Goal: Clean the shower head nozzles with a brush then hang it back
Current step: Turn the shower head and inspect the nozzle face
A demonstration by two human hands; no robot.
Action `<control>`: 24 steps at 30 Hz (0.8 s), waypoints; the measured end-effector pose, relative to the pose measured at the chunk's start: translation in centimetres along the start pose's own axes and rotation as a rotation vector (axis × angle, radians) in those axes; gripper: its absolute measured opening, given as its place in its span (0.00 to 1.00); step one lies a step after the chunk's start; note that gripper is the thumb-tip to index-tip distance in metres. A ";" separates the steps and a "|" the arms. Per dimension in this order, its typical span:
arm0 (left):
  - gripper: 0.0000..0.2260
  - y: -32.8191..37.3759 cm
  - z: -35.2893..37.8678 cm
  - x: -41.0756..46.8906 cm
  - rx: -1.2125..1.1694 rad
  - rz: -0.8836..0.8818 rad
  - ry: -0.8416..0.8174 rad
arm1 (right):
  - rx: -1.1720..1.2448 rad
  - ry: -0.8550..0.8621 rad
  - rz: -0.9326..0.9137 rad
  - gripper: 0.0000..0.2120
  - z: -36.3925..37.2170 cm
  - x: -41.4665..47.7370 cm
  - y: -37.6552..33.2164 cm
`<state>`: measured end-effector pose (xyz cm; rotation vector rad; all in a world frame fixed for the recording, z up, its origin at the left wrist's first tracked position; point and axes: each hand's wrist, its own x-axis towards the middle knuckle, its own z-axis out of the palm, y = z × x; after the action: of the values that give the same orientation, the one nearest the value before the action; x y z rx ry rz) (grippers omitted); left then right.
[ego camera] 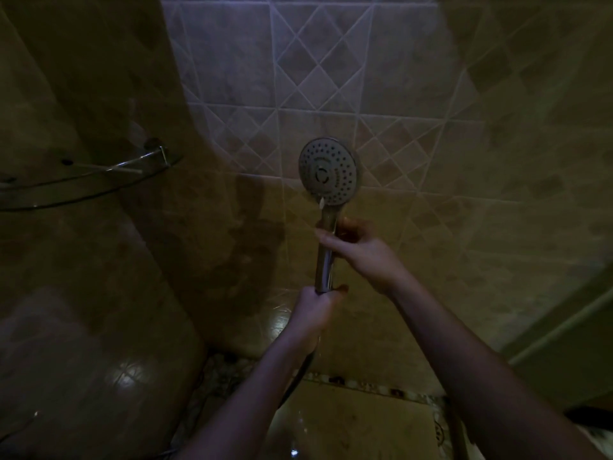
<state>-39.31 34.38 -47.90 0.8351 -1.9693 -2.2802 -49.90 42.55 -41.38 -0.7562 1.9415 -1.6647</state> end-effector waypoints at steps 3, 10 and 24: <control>0.07 0.1 0.1 -0.1 -0.018 -0.003 0.027 | 0.021 0.006 -0.072 0.17 -0.3 0.1 -0.3; 0.06 0.3 -0.4 0.5 0.024 0.001 -0.007 | 0.183 -0.041 -0.046 0.10 0.1 0.1 -0.8; 0.05 0.6 0.1 0.6 -0.027 -0.034 -0.018 | 0.137 0.004 0.001 0.06 0.6 0.1 -1.1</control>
<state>-40.06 34.09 -47.60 0.8563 -1.9413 -2.3355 -49.47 41.89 -40.38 -0.7005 1.8084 -1.7786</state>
